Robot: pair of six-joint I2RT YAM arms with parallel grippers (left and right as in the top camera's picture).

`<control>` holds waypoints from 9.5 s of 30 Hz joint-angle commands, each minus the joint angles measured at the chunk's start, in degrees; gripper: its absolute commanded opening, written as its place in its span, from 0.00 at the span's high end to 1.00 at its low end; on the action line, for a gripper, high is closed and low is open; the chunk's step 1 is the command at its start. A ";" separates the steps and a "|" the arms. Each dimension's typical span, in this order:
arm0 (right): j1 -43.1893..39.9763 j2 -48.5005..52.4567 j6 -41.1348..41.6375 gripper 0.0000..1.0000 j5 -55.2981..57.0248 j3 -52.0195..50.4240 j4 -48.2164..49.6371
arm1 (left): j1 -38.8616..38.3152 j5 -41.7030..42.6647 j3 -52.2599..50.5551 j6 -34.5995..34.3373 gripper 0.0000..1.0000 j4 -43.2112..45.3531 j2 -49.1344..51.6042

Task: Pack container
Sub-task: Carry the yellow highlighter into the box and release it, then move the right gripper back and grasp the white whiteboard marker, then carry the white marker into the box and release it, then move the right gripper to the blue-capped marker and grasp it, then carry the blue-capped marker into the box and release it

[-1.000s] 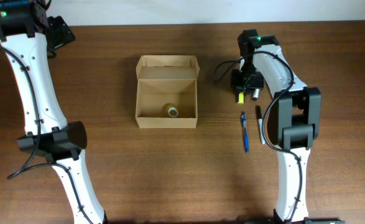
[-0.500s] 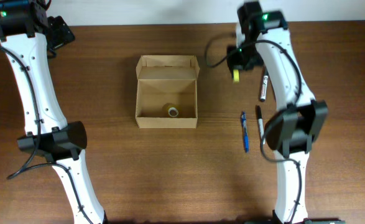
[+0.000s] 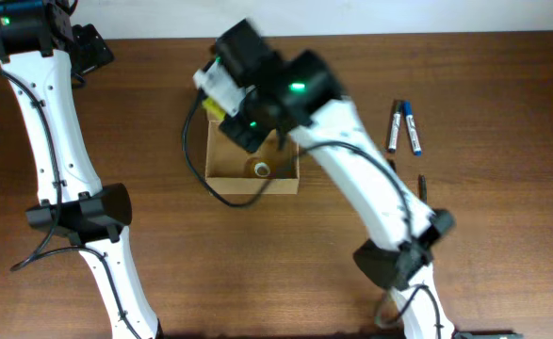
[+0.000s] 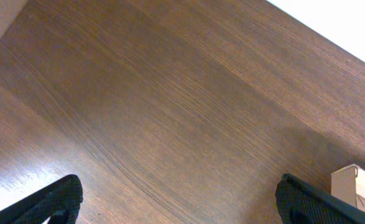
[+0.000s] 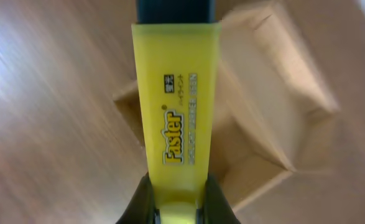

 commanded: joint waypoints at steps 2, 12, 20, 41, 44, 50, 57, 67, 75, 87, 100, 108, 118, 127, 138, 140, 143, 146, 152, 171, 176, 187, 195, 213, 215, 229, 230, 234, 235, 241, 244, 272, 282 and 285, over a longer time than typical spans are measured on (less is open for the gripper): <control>0.17 2.60 -2.45 0.96 0.02 -13.29 6.62 | 0.04 0.02 0.17 0.70 0.00 -0.13 -1.60; -1.81 2.62 -2.45 0.96 0.00 -31.80 19.54 | 0.04 0.02 0.17 0.70 0.00 -0.13 -1.60; -2.23 2.67 -1.79 0.49 -1.51 -35.65 21.20 | 0.04 0.00 0.17 0.70 0.00 -0.13 -1.60; -14.10 -1.29 24.57 0.33 19.50 19.61 -5.01 | 0.04 0.00 0.17 0.70 0.00 -0.13 -1.60; -21.86 0.07 27.54 0.34 16.61 17.05 -8.00 | 0.04 0.02 0.17 0.70 0.00 -0.13 -1.60; -36.09 3.17 28.96 0.34 6.25 3.15 -5.55 | 0.04 0.00 0.17 0.70 0.00 -0.13 -1.60; -42.84 3.50 28.98 0.34 -1.05 -21.42 6.75 | 0.04 0.00 0.17 0.70 0.00 -0.13 -1.60; -41.92 3.52 30.23 0.35 -3.28 -39.15 20.04 | 0.04 0.02 0.17 0.70 0.00 -0.13 -1.60; -42.03 3.52 31.76 0.45 -2.49 -43.43 25.75 | 0.04 0.00 0.17 0.70 0.00 -0.13 -1.60; -41.97 3.82 32.39 0.66 0.31 -43.56 26.73 | 0.04 0.02 0.17 0.70 0.00 -0.13 -1.60; -41.90 6.08 32.09 0.96 1.64 -43.47 23.98 | 0.04 0.02 0.17 0.70 0.00 -0.13 -1.60; -38.53 1.31 21.97 0.96 -0.85 -34.88 16.81 | 0.04 0.02 0.17 0.70 0.00 -0.13 -1.60; -22.12 -5.40 5.44 0.96 -0.85 -8.59 5.22 | 0.04 0.02 0.17 0.70 0.00 -0.13 -1.60; -7.43 -3.52 -16.57 0.96 -3.08 -12.07 4.07 | 0.04 0.00 0.17 0.70 0.00 -0.13 -1.60; -4.94 -0.13 -20.44 0.96 -3.28 -31.58 14.56 | 0.04 0.00 0.17 0.70 0.00 -0.13 -1.60; -4.94 -0.11 -19.89 0.96 -3.48 -36.02 17.84 | 0.04 0.02 0.17 0.70 0.00 -0.13 -1.60; -4.94 -0.11 -17.44 0.96 -3.50 -41.29 22.36 | 0.04 0.00 0.17 0.70 0.00 -0.13 -1.60; -4.94 -0.11 -16.37 0.96 -3.41 -44.24 24.46 | 0.04 0.02 0.17 0.70 0.00 -0.13 -1.60; -4.94 -0.44 -9.81 0.67 -1.38 -41.97 24.26 | 0.04 0.02 0.17 0.70 0.00 -0.13 -1.60; -16.00 -1.99 28.87 0.35 12.46 5.97 -1.01 | 0.04 0.02 0.17 0.70 0.00 -0.13 -1.60; -28.28 -1.14 39.08 0.38 14.99 4.09 -4.92 | 0.04 0.00 0.17 0.70 0.00 -0.13 -1.60; -51.25 1.07 41.99 0.45 2.78 -19.23 1.46 | 0.04 0.00 0.17 0.70 0.00 -0.13 -1.60; -55.19 1.07 41.83 0.44 2.78 -38.82 13.09 | 0.04 0.00 0.17 0.70 0.00 -0.13 -1.60; -58.16 1.51 41.07 0.40 5.79 -42.69 18.64 | 0.04 0.00 0.17 0.70 0.00 -0.13 -1.60; -58.60 1.60 40.46 0.40 6.05 -42.69 18.91 | 0.04 0.00 0.17 0.70 0.00 -0.13 -1.60; -59.93 3.56 39.10 0.41 5.90 -42.82 21.03 | 0.04 0.02 0.17 0.70 0.00 -0.13 -1.60; -59.93 3.56 38.97 0.41 5.86 -42.82 21.22 | 0.04 0.02 0.17 0.70 0.00 -0.13 -1.60; -59.93 3.74 38.97 0.41 5.84 -42.95 22.01 | 0.04 0.00 0.17 0.70 0.00 -0.13 -1.60; -59.93 3.82 38.97 0.41 5.84 -42.95 22.08 | 0.04 0.00 0.17 0.70 0.00 -0.13 -1.60; -59.93 5.05 38.95 0.42 5.81 -42.97 22.16 | 0.04 0.02 0.17 0.70 0.00 -0.13 -1.60; -59.93 6.29 38.95 0.46 5.57 -43.06 21.81 | 0.04 0.00 0.17 0.70 0.00 -0.13 -1.60; -37.90 -8.26 -0.74 0.96 -6.25 -10.27 2.03 | 0.04 0.00 0.17 0.70 0.00 -0.13 -1.60; -11.78 -7.63 -25.33 0.96 -4.66 -6.01 -1.31 | 0.04 0.00 0.17 0.70 0.00 -0.13 -1.60; -6.91 -5.57 -28.37 0.96 -1.16 -7.15 0.07 | 0.04 0.00 0.17 0.70 0.00 -0.13 -1.60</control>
